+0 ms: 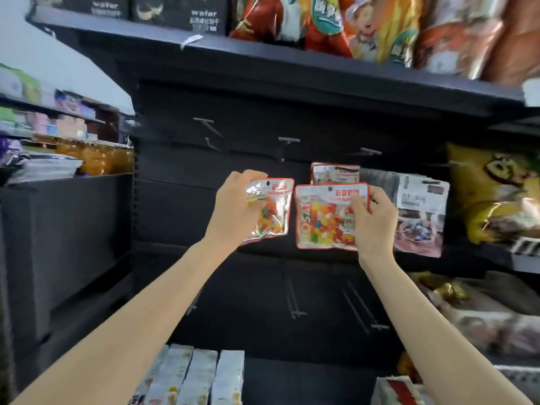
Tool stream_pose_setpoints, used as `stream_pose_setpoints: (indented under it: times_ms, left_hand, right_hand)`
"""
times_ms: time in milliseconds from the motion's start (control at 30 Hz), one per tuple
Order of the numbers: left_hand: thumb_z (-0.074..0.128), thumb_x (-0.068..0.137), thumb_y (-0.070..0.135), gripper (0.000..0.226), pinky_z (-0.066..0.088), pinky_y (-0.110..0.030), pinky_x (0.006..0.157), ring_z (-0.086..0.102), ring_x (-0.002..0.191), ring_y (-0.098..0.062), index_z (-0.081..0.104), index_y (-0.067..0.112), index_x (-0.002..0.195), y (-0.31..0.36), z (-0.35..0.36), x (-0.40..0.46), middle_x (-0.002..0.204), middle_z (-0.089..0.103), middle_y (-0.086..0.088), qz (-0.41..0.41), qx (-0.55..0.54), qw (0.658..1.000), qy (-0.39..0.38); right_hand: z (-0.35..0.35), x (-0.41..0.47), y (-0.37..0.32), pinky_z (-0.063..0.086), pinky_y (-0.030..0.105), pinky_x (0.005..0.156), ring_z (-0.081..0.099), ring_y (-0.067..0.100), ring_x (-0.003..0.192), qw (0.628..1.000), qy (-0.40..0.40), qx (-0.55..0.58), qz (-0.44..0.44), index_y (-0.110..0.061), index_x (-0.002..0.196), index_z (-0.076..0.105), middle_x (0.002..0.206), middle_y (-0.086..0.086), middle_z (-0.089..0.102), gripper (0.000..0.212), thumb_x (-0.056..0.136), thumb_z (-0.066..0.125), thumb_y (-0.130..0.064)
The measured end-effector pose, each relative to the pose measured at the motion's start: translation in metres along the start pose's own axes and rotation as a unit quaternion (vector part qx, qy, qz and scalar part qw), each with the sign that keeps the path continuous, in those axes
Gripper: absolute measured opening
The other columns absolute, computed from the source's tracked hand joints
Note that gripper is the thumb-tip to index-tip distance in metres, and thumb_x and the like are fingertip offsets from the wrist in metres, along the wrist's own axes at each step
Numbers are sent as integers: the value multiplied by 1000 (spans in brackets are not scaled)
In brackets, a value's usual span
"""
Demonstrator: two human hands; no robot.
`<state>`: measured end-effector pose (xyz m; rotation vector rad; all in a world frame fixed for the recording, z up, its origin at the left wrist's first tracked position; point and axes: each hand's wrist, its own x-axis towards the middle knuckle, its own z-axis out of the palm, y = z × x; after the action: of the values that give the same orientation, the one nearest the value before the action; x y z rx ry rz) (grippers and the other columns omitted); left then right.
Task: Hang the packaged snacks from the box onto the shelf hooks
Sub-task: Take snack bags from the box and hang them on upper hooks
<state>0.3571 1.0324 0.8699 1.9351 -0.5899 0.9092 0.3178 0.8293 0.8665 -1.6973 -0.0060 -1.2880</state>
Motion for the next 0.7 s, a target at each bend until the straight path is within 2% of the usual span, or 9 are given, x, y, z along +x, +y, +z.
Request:
stream_pose_setpoints:
  times_ms: [133,200,267,400,533,633,700]
  left_hand:
    - [61,85,-1,43,34,-11,77,49,105,-11,55,18,123,22,16,14,109,47,2,50,18,998,-20]
    - [60,87,1,43,35,-13,79,49,108,-12,53,18,126,31,21,21,115,48,-1,62,28,997,-24]
    - [59,88,2,42,37,-15,80,50,111,-14,52,17,127,37,26,27,119,48,-4,69,38,997,-24]
    - [60,88,5,43,33,-14,81,49,114,-14,50,17,128,43,33,34,123,48,-4,63,59,996,-22]
    - [61,88,6,42,34,-15,81,50,113,-16,51,16,127,44,40,35,122,49,-5,57,65,996,-20]
    - [62,88,8,42,35,-15,81,50,113,-16,51,16,127,45,45,35,122,49,-5,52,74,996,-19]
    - [62,88,7,42,34,-15,81,50,113,-15,51,17,127,46,49,35,122,49,-5,49,78,996,-16]
  right_hand:
    - [-4,32,1,50,29,69,59,13,79,997,59,-3,51,-8,96,62,86,0,63,15,96,51,-18]
    - [-4,46,6,52,29,71,61,15,83,994,71,5,77,-8,100,63,94,5,66,17,96,51,-19]
    - [-3,57,12,50,29,67,61,17,82,994,70,-1,87,-8,97,62,94,8,66,16,96,51,-20]
    - [-1,69,16,38,21,54,50,11,64,994,58,-20,90,-12,87,56,80,5,58,15,97,50,-21]
    - [-3,78,20,32,18,51,39,7,56,994,50,-24,91,-16,76,52,70,-1,50,22,97,49,-19]
    - [-4,83,22,39,23,56,48,12,64,995,60,-20,80,-9,88,58,80,7,58,17,97,48,-20]
    - [-6,86,26,38,21,54,47,10,63,995,62,-41,63,-10,88,56,80,5,56,15,98,48,-18]
